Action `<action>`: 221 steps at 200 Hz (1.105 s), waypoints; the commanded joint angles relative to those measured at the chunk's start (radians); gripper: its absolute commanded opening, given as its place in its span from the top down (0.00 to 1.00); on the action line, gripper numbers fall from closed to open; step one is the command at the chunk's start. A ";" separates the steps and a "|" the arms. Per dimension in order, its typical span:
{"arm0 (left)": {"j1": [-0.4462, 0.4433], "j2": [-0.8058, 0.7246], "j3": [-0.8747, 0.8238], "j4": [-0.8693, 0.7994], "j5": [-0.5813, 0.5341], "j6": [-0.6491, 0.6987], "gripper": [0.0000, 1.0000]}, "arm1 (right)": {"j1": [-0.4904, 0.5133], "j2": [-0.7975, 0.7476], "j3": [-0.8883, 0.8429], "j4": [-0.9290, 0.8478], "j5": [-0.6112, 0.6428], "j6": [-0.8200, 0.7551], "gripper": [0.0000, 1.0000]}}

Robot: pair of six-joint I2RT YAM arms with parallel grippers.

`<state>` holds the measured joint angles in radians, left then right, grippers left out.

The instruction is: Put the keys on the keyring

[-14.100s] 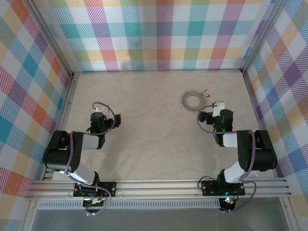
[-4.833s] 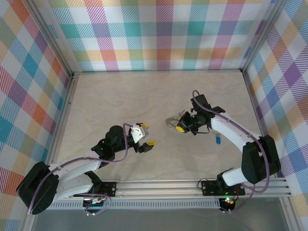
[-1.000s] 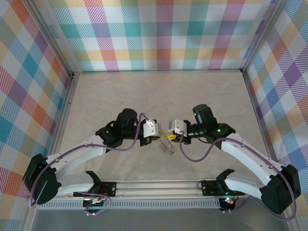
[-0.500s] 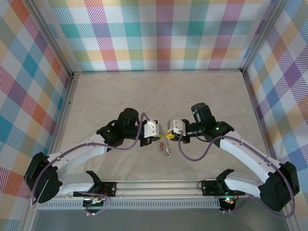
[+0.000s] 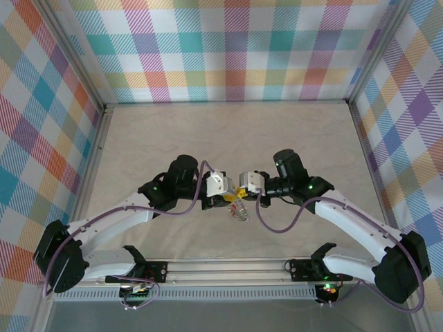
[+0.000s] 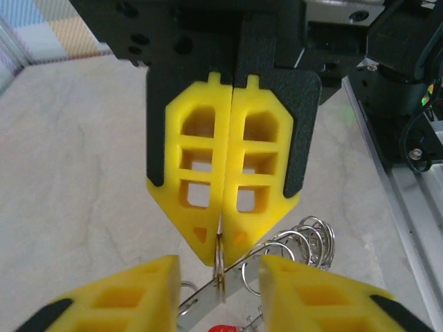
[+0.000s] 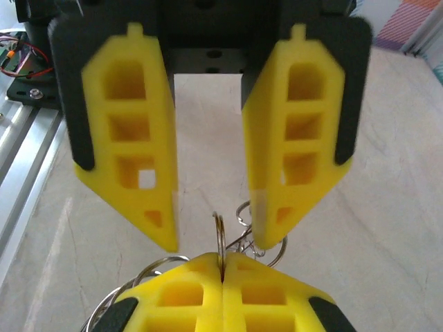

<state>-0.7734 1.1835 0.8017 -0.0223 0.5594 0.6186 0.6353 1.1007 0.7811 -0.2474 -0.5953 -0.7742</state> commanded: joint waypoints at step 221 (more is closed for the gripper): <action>0.029 -0.169 -0.114 0.138 0.016 -0.089 0.73 | 0.010 -0.024 -0.148 0.467 -0.237 0.266 1.00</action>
<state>-0.7509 1.0073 0.6575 0.0647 0.5415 0.5400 0.6361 1.0721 0.5995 0.2096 -0.7872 -0.4789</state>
